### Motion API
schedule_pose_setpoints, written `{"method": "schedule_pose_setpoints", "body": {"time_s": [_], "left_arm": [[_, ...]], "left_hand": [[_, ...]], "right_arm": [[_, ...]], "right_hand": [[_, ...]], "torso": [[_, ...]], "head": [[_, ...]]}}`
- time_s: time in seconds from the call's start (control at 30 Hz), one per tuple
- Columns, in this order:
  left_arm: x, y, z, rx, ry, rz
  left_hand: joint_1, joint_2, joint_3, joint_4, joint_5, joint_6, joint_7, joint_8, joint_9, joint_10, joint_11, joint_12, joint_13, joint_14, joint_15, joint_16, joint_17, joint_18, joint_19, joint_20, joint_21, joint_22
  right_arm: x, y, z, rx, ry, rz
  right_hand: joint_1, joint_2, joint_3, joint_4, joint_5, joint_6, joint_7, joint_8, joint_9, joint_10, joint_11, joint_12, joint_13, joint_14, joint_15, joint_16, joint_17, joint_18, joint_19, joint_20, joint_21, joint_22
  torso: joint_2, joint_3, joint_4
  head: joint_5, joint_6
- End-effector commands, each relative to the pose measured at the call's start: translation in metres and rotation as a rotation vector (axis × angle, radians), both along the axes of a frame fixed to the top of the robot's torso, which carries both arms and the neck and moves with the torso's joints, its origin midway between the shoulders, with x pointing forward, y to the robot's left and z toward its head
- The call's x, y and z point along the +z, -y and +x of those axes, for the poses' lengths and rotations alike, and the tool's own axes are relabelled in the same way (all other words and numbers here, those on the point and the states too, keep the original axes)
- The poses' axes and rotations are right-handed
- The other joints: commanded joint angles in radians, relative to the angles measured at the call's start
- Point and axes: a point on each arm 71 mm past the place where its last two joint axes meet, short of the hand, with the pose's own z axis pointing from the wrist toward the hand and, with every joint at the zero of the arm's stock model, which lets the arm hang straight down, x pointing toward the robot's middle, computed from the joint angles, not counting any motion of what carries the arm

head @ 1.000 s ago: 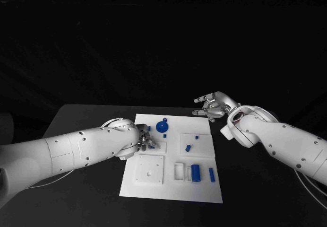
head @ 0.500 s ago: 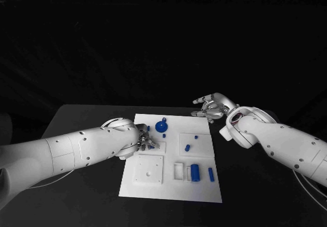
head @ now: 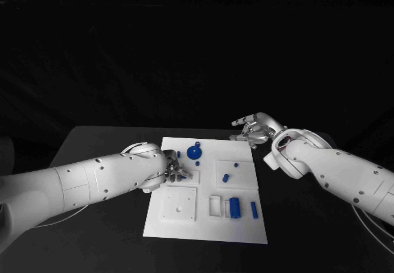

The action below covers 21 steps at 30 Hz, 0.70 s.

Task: Assemble the parts on the task board

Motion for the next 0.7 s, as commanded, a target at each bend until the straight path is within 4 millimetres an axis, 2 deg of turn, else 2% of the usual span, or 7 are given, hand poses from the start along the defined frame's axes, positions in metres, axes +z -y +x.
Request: {"method": "schedule_pose_setpoints", "body": {"time_s": [0.03, 0.23, 0.3, 0.33, 0.43, 0.63, 0.7], "left_arm": [[-0.0005, 0.0008, 0.0001, -0.007, -0.004, 0.010], [0.0000, -0.0005, 0.0019, 0.000, 0.009, 0.006], [0.0004, -0.0012, 0.0029, 0.005, 0.017, 0.003], [0.0006, -0.0014, 0.0033, 0.006, 0.020, 0.001], [0.0010, -0.0016, 0.0041, 0.008, 0.027, -0.003], [0.0015, -0.0008, 0.0046, 0.006, 0.035, -0.012], [0.0016, -0.0005, 0.0046, 0.006, 0.036, -0.015]], "left_hand": [[0.000, -0.008, 0.000, 0.006, -0.005, -0.002, 0.005, -0.002, 0.001, 0.044, -0.001, 0.005, -0.002, 0.004, -0.004, -0.001, 0.001, -0.006, -0.001, -0.010, 0.001, 0.018], [-0.007, -0.018, 0.001, 0.019, -0.007, -0.002, 0.005, -0.002, 0.001, 0.044, -0.001, 0.006, -0.002, 0.004, -0.004, 0.000, 0.002, -0.007, 0.000, -0.011, 0.002, 0.018], [-0.040, -0.056, -0.010, 0.050, -0.009, 0.000, 0.004, -0.002, 0.001, 0.044, -0.003, 0.004, -0.004, 0.003, -0.007, 0.000, 0.003, -0.008, 0.000, -0.015, 0.002, 0.018], [-0.020, -0.129, 0.093, 0.146, -0.009, 0.005, 0.003, -0.003, -0.003, 0.044, -0.004, 0.004, -0.008, 0.003, -0.011, 0.001, 0.008, -0.018, -0.001, -0.025, 0.002, 0.018], [-0.015, -0.127, 0.073, 0.152, -0.009, 0.004, 0.003, -0.002, -0.001, 0.044, -0.004, 0.007, -0.009, 0.004, -0.010, 0.000, 0.009, -0.020, 0.000, -0.025, 0.002, 0.018], [-0.001, -0.198, 0.103, 0.231, -0.009, 0.009, 0.003, -0.002, -0.005, 0.044, -0.005, 0.009, -0.011, 0.004, -0.011, 0.000, 0.013, -0.022, 0.000, -0.028, 0.002, 0.018], [0.004, -0.212, 0.105, 0.247, -0.009, 0.010, 0.003, -0.002, -0.006, 0.044, -0.005, 0.009, -0.011, 0.004, -0.011, -0.001, 0.013, -0.022, 0.000, -0.028, 0.002, 0.018]], "right_arm": [[-0.0009, -0.0016, -0.0004, 0.015, -0.004, 0.004], [-0.0021, -0.0019, -0.0006, 0.016, -0.007, 0.005], [-0.0025, -0.0018, -0.0006, 0.016, -0.008, 0.005], [-0.0027, -0.0018, -0.0006, 0.015, -0.008, 0.005], [-0.0030, -0.0018, -0.0007, 0.015, -0.009, 0.005], [-0.0035, -0.0017, -0.0007, 0.016, -0.010, 0.006], [-0.0036, -0.0018, -0.0007, 0.016, -0.010, 0.006]], "right_hand": [[-0.012, -0.001, 0.000, -0.004, 0.006, 0.004, 0.000, -0.002, -0.001, -0.006, -0.001, -0.001, -0.002, -0.003, -0.004, -0.004, 0.000, 0.017, 0.031, 0.001, -0.001, 0.060], [-0.014, 0.000, 0.000, -0.002, 0.006, 0.004, 0.000, -0.002, -0.001, -0.006, 0.000, -0.001, -0.002, -0.003, -0.004, -0.006, -0.001, 0.017, 0.031, 0.001, -0.002, 0.059], [-0.014, 0.000, 0.000, -0.002, 0.006, 0.004, 0.000, -0.002, -0.001, -0.006, 0.000, -0.001, -0.002, -0.003, -0.004, -0.006, -0.001, 0.017, 0.031, 0.001, -0.002, 0.059], [-0.014, 0.000, 0.000, -0.002, 0.006, 0.004, 0.000, -0.002, -0.001, -0.006, 0.000, -0.001, -0.002, -0.003, -0.004, -0.006, -0.001, 0.017, 0.031, 0.001, -0.002, 0.059], [-0.014, 0.000, 0.000, -0.002, 0.006, 0.004, 0.000, -0.002, -0.001, -0.006, 0.000, -0.001, -0.002, -0.003, -0.004, -0.006, -0.001, 0.017, 0.031, 0.001, -0.002, 0.059], [-0.014, 0.000, 0.000, -0.002, 0.006, 0.004, 0.000, -0.002, -0.001, -0.006, 0.000, -0.001, -0.002, -0.003, -0.004, -0.006, -0.001, 0.017, 0.031, 0.001, -0.002, 0.059], [-0.014, 0.000, 0.000, -0.002, 0.006, 0.004, 0.000, -0.002, -0.001, -0.006, 0.000, -0.001, -0.002, -0.003, -0.004, -0.006, -0.001, 0.017, 0.031, 0.001, -0.002, 0.059]], "torso": [[0.000, 0.0004, 0.0005], [0.000, 0.0001, 0.0002], [0.001, -0.0001, 0.0001], [0.000, -0.0003, -0.0002], [0.000, -0.0007, -0.0005], [0.000, -0.0001, -0.0005], [0.000, -0.0003, -0.0001]], "head": [[0.000, 0.001], [0.000, 0.001], [0.000, 0.002], [0.000, 0.003], [-0.001, 0.004], [-0.002, 0.002], [-0.003, 0.002]]}}
